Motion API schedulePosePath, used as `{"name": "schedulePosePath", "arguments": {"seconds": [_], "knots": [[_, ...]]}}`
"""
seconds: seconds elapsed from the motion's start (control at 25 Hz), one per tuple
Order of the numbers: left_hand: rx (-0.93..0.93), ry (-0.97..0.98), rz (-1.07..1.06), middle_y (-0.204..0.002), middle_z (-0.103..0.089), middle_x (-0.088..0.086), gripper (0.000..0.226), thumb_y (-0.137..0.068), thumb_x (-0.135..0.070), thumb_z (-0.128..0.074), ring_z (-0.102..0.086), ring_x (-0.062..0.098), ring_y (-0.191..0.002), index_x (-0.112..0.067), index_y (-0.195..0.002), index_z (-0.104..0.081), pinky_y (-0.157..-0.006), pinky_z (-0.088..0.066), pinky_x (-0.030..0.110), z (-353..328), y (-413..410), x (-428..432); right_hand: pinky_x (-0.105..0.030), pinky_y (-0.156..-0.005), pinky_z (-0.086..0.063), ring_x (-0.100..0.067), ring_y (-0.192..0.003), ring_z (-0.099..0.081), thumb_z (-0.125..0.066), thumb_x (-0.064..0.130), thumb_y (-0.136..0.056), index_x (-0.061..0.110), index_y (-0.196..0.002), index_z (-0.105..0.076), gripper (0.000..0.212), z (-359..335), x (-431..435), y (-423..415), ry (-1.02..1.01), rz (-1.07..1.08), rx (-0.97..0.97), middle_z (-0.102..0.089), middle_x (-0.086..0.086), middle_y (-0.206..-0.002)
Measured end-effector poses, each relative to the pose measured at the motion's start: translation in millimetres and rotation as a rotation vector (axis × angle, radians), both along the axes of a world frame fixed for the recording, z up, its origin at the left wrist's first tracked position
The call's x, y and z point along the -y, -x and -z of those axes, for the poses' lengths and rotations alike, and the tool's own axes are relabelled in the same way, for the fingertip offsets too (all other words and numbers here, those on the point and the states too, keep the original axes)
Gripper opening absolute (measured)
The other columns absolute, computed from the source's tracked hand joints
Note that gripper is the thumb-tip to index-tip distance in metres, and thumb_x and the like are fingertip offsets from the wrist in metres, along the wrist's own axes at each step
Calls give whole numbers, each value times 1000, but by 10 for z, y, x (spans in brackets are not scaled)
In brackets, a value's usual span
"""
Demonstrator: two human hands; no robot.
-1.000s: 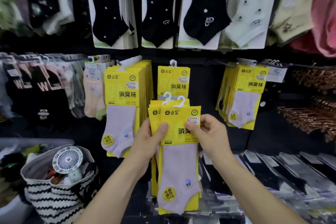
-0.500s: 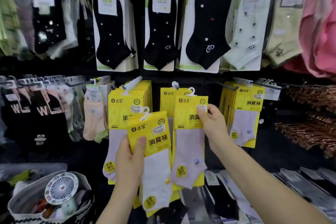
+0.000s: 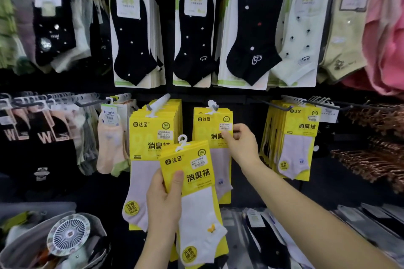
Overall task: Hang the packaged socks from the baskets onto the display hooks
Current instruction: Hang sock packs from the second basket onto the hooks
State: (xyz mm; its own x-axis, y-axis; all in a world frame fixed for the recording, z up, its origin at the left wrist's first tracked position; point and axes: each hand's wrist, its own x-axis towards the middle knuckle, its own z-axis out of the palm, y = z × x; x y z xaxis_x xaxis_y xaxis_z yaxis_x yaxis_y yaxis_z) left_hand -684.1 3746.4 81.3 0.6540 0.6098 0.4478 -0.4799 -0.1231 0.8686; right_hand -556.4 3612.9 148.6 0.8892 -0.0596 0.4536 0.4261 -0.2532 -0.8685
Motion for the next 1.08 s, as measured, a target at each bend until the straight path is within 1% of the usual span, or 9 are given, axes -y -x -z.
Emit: {"name": "schedulePosePath", "arguments": {"seconds": [0.12, 0.28, 0.4, 0.56, 0.68, 0.8, 0.88, 1.0, 1.08], "knots": [[15, 3, 21, -81, -69, -16, 8, -88, -23, -58, -64, -6, -74, -31, -87, -61, -60, -49, 10, 6, -43, 17, -12, -62, -44, -8, -75, -53, -65, 38, -83, 23, -94, -49, 24, 170, 64, 208, -50, 14, 117, -54, 5, -84], [47, -30, 47, -86, -69, -13, 11, -88, -21, -61, -63, -5, -76, -32, -89, -62, -63, -50, 12, -100, -130, 94, -24, -63, -45, -9, -68, -48, -73, 54, -60, 22, -82, -50, 45, 300, 16, 514, 31, -264, 42, -53, 4, -76], [70, -26, 77, -88, -68, -14, 11, -86, -22, -64, -64, -4, -79, -32, -89, -62, -65, -51, 14, -257, -148, 158, -34, -70, -54, -23, -74, -62, -81, 36, -65, 16, -85, -57, 37, 207, 19, 570, -29, -248, 31, -67, -3, -84], [82, -100, 159, -90, -67, -18, 10, -92, -24, -55, -64, -7, -81, -33, -94, -58, -63, -50, 10, -518, -162, 110, -17, -63, -55, -7, -78, -70, -76, 16, -75, 19, -84, -63, 16, 32, 135, 551, -154, -288, 57, -72, 6, -85], [38, -166, 189, -93, -66, -18, 19, -89, -17, -60, -63, -8, -82, -34, -95, -56, -63, -49, 9, -557, -156, 93, -17, -61, -54, -6, -76, -70, -76, 15, -75, 15, -86, -64, 16, 22, 180, 564, -169, -278, 0, -73, 2, -86], [14, -135, 149, -98, -66, -13, 24, -86, -12, -64, -64, -1, -87, -31, -99, -56, -67, -51, 14, -505, -162, 98, -29, -73, -57, -14, -87, -69, -76, 21, -76, 17, -89, -61, 20, -22, 166, 601, -102, -260, -17, -71, 0, -92], [30, -87, 151, -99, -67, -8, 25, -85, -10, -64, -64, 6, -90, -28, -101, -57, -70, -52, 18, -486, -184, 103, -32, -76, -55, -15, -88, -67, -73, 26, -78, 20, -89, -59, 19, -158, 185, 606, -67, -227, 69, -70, -1, -93], [50, -84, 127, -99, -67, -3, 23, -84, -11, -66, -65, 10, -90, -29, -96, -58, -69, -53, 20, -447, -209, 131, -27, -73, -52, -11, -82, -64, -68, 29, -83, 26, -81, -64, 5, -404, 222, 629, 161, -213, 191, -67, 6, -86], [58, -115, 109, -98, -68, -5, 23, -84, -13, -67, -65, 10, -89, -30, -96, -58, -71, -54, 24, -406, -224, 146, -19, -69, -51, -5, -78, -62, -66, 26, -85, 30, -77, -66, 9, -482, 220, 651, 282, -277, 209, -66, 10, -82]]}}
